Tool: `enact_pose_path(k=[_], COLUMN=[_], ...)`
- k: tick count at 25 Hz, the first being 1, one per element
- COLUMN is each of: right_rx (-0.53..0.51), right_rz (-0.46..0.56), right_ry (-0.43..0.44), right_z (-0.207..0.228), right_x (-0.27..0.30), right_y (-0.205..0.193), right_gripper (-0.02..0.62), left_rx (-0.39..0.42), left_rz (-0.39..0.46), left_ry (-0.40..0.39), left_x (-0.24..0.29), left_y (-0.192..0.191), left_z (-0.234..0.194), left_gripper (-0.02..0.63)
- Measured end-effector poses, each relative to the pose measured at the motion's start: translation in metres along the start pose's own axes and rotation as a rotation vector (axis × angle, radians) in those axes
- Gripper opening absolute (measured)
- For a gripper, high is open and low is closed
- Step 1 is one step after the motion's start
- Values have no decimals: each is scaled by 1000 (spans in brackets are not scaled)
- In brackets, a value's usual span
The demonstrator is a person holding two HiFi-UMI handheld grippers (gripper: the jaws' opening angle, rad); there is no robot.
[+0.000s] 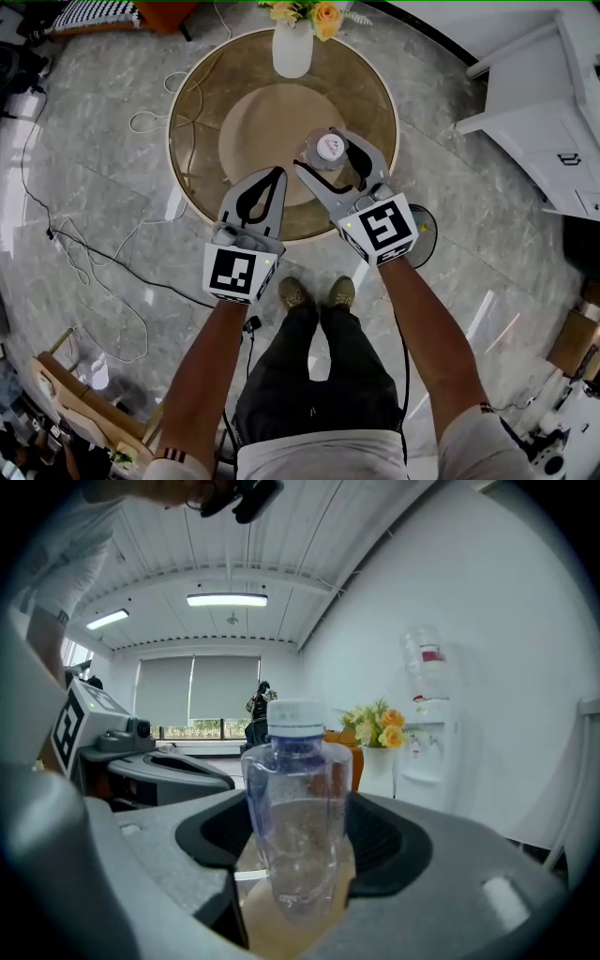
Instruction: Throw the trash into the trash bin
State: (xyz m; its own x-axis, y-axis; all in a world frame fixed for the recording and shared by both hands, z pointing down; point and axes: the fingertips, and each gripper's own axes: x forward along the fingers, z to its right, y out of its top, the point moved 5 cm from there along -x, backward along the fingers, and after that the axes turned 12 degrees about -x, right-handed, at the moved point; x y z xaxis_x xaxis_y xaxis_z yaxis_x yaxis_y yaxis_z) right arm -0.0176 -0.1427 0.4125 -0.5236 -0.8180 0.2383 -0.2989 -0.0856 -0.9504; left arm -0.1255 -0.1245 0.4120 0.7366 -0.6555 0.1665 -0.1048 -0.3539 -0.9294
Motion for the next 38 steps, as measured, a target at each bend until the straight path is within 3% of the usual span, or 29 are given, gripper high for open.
enact_pose_path(k=[8, 21, 29, 38], right_rx=[15, 66, 114, 157], right_rz=[10, -50, -133, -241], right_ry=[-91, -272, -340, -340], right_z=[18, 80, 98, 97], right_x=[-81, -239, -315, -369], right_y=[2, -36, -85, -143], right_gripper=[302, 302, 304, 304], left_rx=[-1, 31, 41, 39], left_rz=[4, -78, -101, -156], left_ry=[-89, -243, -308, -350], left_x=[13, 57, 83, 107], left_y=[1, -25, -56, -76], left_z=[72, 199, 254, 301], left_gripper=[0, 0, 0, 0])
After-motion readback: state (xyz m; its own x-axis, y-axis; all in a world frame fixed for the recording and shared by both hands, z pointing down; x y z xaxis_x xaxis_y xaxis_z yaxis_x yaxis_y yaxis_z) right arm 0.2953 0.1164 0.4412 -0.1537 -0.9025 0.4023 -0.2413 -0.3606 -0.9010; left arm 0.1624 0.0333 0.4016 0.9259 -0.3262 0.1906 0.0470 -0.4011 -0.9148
